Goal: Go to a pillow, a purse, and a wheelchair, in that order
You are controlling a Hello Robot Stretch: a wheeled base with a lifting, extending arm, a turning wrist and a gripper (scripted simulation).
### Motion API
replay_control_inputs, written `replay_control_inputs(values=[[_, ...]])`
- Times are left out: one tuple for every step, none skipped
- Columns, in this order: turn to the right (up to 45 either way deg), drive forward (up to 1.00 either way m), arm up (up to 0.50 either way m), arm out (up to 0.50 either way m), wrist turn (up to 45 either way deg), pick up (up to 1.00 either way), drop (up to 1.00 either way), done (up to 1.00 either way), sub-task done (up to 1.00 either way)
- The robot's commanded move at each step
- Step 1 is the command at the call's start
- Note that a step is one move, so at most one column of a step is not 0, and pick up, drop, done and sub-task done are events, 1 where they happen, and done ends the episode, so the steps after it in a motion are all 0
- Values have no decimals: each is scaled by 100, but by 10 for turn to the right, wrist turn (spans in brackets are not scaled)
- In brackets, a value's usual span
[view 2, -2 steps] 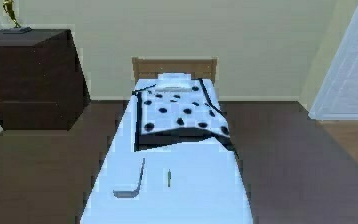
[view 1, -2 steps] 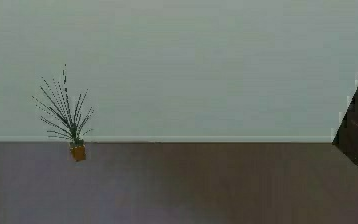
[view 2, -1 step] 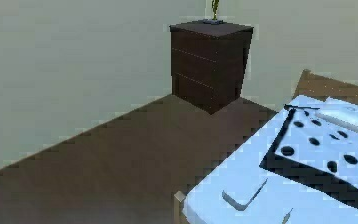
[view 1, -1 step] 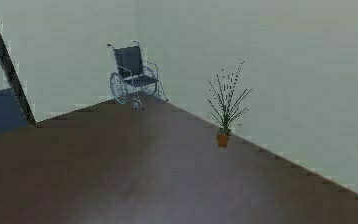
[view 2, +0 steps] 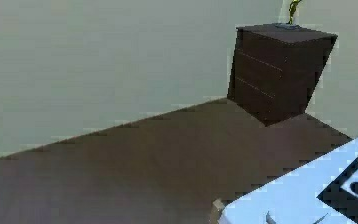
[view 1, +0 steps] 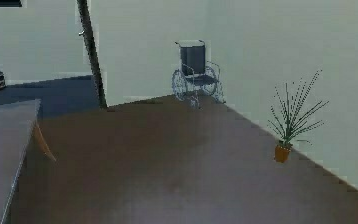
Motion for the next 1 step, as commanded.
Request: replay_control_inputs(values=[[0,100,0,0,0,0,0,0,0]])
